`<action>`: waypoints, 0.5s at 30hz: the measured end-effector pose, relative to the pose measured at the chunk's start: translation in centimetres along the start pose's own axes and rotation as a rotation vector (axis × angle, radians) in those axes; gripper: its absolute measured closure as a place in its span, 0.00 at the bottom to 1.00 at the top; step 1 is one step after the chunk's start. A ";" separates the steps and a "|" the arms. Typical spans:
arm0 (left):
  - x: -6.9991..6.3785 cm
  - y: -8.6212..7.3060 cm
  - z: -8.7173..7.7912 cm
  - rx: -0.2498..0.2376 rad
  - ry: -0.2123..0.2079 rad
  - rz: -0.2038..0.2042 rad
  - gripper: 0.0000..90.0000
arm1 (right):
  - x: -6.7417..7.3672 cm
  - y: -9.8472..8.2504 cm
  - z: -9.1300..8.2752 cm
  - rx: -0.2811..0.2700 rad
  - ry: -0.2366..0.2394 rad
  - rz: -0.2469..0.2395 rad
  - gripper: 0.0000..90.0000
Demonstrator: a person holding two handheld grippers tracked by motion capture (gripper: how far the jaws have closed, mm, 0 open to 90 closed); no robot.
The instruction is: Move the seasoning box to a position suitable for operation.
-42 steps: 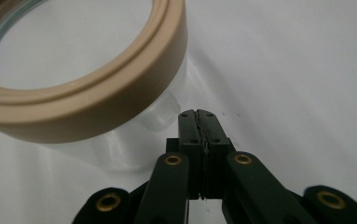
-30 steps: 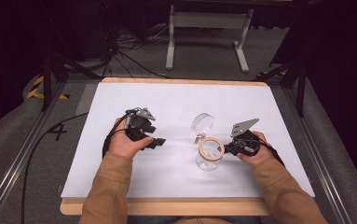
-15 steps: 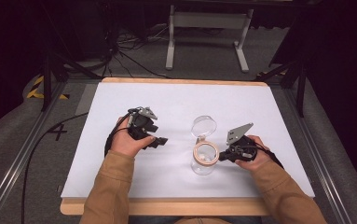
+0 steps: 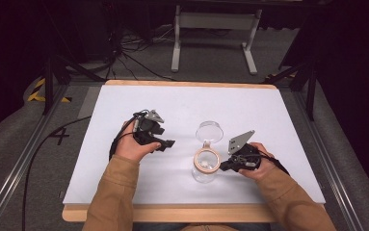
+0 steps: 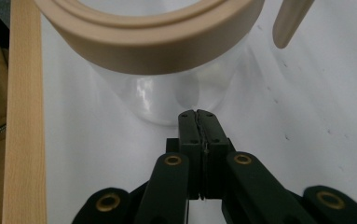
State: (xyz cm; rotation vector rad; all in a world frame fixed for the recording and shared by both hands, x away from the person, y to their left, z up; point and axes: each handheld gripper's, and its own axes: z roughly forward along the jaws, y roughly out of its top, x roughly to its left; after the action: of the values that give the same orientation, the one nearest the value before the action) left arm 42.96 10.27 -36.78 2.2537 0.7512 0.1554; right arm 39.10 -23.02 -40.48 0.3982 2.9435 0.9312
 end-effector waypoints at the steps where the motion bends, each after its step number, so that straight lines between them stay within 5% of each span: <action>1: 0.0 0.0 0.0 -0.006 -0.003 0.003 0.41 | 0.1 0.1 0.1 0.000 -0.004 0.001 1.00; 8: -0.1 0.0 -0.1 -0.027 -0.045 0.025 0.62 | -0.1 0.1 -0.2 -0.012 -0.015 -0.002 1.00; 12: -0.3 0.3 -0.3 -0.060 0.013 0.010 0.77 | -0.4 -0.1 -1.4 -0.053 -0.033 0.022 1.00; 15: -0.4 0.5 -0.4 -0.077 -0.006 0.022 0.91 | -0.4 -0.1 -2.4 -0.091 -0.052 0.036 1.00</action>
State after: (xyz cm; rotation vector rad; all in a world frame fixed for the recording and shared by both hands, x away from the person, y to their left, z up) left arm 42.74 10.02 -36.12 2.1895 0.7057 0.1852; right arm 39.16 -24.55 -38.63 0.4650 2.8436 1.0380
